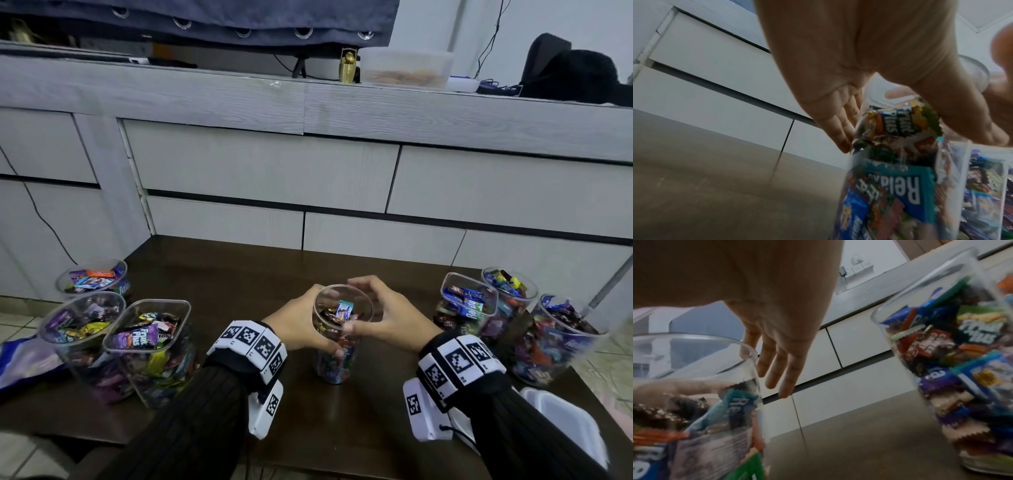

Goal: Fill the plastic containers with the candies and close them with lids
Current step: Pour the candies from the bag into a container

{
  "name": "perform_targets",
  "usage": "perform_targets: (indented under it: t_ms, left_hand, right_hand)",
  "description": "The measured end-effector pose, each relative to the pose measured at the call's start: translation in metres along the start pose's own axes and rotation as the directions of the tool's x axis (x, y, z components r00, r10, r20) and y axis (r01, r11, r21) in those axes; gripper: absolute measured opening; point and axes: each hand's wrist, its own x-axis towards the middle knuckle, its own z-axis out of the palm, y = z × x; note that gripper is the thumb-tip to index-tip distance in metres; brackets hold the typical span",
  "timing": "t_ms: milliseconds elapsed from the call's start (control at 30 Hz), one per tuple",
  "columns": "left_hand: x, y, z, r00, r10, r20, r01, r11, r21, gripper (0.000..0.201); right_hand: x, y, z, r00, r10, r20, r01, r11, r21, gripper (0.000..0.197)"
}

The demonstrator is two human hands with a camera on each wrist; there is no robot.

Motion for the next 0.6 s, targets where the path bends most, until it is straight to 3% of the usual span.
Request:
perform_targets:
  t_ms: [133,200,333,400,467,600]
  left_hand:
    - [-0.007,0.001,-0.002,0.997,-0.068,0.038,0.064,0.993,0.101,0.101]
    - [-0.02,0.009,-0.006,0.997,-0.081,-0.008,0.082,0.991,0.104,0.101]
    - [-0.063,0.04,-0.03,0.972,0.066,-0.227,-0.067,0.998,0.003,0.061]
    - [-0.093,0.058,-0.048,0.92,0.155,-0.36,-0.182,0.982,-0.043,0.043]
    - [-0.126,0.073,-0.068,0.85,0.208,-0.484,-0.274,0.959,-0.069,0.038]
    - [-0.19,0.067,-0.114,0.627,0.192,-0.755,-0.314,0.949,-0.019,0.025]
  right_hand:
    - [0.001,-0.009,-0.001,0.989,-0.049,-0.139,0.027,0.987,-0.158,0.062]
    - [0.006,-0.021,-0.002,0.971,-0.12,-0.207,0.073,0.973,-0.221,0.049]
    - [0.018,-0.058,0.009,0.894,-0.323,-0.309,0.21,0.914,-0.348,0.022]
    - [0.027,-0.078,0.024,0.87,-0.403,-0.285,0.271,0.872,-0.407,0.018]
    - [0.037,-0.095,0.044,0.873,-0.435,-0.219,0.308,0.842,-0.443,0.019]
    - [0.053,-0.108,0.093,0.958,-0.276,-0.081,0.21,0.862,-0.461,0.027]
